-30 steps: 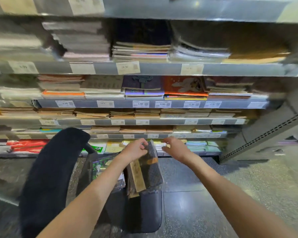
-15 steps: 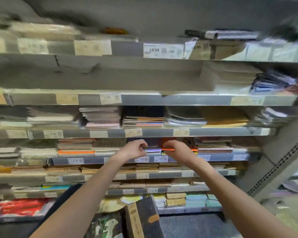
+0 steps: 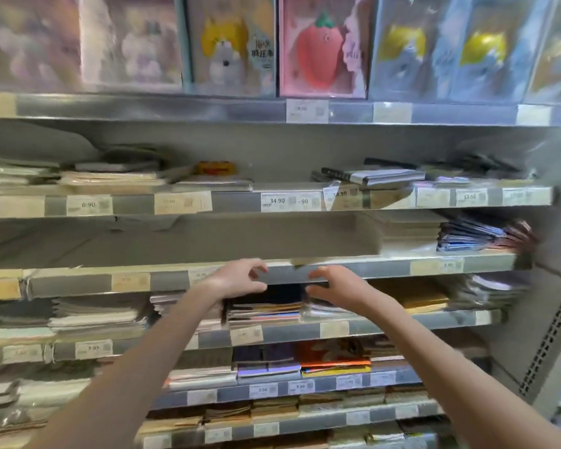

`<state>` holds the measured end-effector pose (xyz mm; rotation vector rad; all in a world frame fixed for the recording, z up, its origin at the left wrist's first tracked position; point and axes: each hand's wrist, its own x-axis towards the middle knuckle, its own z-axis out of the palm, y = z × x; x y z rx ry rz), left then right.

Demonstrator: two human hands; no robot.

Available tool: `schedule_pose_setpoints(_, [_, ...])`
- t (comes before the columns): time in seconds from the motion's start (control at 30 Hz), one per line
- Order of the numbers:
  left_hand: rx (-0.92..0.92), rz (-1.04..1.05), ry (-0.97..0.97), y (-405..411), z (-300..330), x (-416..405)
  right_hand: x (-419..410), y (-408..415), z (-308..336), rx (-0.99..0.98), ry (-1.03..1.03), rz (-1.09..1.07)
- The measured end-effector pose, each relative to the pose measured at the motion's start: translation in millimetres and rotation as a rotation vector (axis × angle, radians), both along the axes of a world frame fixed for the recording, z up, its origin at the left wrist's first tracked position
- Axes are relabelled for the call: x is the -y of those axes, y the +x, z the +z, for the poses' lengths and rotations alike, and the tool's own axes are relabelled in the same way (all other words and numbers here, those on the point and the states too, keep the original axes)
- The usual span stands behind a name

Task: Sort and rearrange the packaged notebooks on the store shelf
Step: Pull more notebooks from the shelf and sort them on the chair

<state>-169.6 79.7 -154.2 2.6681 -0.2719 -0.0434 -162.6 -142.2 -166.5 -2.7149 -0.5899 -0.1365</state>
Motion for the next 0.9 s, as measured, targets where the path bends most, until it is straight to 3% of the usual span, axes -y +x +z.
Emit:
schedule_pose_setpoints(0.27, [0.050,0.082,0.032,21,61,9,20,36,60,0.109,-0.090,0.023])
schedule_pose_setpoints(0.63, [0.304,0.151,0.063,55,128,-8,13,78,127,0.302,-0.089,0.098])
schedule_pose_setpoints(0.9, [0.301,0.278,0.313,92,140,-24,13,103,151,0.400,-0.104,0.129])
